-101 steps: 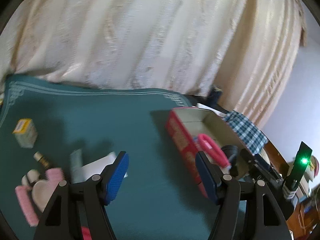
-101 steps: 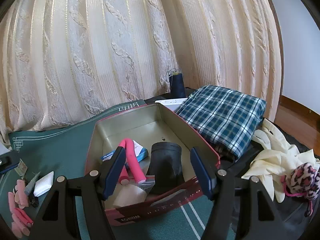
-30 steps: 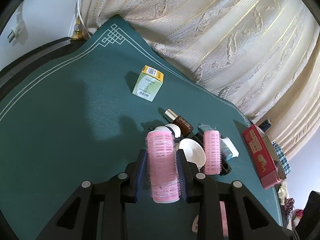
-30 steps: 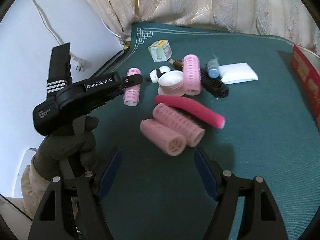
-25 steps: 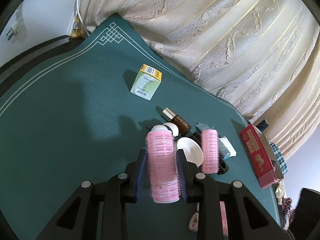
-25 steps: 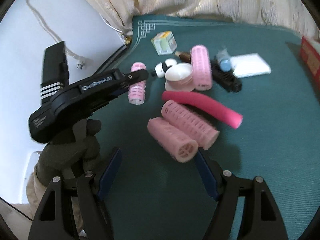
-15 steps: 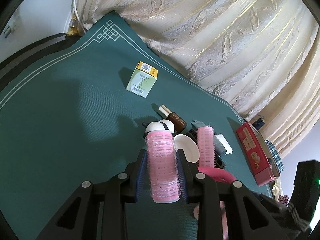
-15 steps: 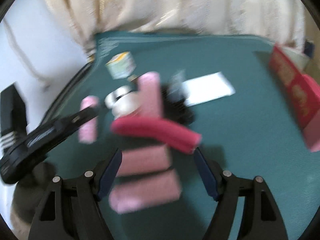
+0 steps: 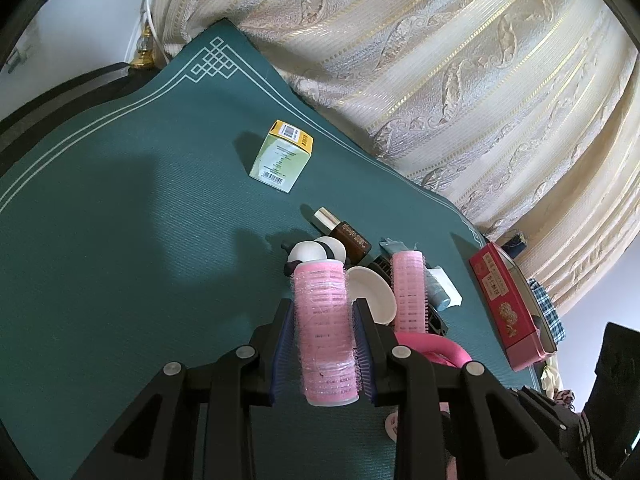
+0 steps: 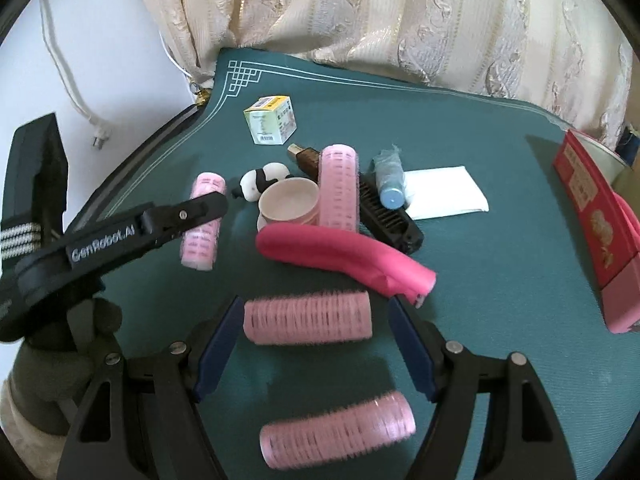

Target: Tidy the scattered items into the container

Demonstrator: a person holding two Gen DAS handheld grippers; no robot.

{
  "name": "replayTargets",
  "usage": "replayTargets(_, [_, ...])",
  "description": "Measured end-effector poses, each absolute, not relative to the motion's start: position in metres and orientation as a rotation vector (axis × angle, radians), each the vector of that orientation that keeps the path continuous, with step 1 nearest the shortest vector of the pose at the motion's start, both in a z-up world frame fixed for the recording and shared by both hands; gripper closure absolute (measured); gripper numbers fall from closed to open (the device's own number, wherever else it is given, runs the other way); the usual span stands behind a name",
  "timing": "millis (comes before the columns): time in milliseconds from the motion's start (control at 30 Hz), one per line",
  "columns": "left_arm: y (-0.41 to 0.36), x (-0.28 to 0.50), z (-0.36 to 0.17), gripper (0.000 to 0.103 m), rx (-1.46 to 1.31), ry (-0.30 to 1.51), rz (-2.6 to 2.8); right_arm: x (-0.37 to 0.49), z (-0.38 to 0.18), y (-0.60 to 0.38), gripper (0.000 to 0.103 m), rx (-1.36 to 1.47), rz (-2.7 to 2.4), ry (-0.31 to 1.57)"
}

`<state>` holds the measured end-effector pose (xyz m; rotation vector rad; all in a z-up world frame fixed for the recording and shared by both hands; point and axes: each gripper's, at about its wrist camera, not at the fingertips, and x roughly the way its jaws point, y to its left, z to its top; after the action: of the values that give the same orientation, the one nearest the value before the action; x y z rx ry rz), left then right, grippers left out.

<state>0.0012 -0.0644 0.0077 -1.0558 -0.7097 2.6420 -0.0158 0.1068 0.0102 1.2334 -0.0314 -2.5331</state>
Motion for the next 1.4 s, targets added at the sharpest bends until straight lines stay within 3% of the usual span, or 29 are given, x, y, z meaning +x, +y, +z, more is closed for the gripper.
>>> replayTargets(233, [-0.064,0.001,0.008,0.072,-1.055,-0.702,2.643,-0.017,-0.004,0.091,0.025,1.285,-2.483,0.054])
replayTargets(800, [-0.063,0.001,0.008,0.072,-1.064,-0.690,2.658,-0.009,0.010,0.133,0.026,1.202,-2.536,-0.167])
replayTargets(1400, [-0.021,0.008,0.034,0.072,-1.023,-0.511,2.709,0.010,0.029,0.211,0.026,1.074,-2.741,-0.375])
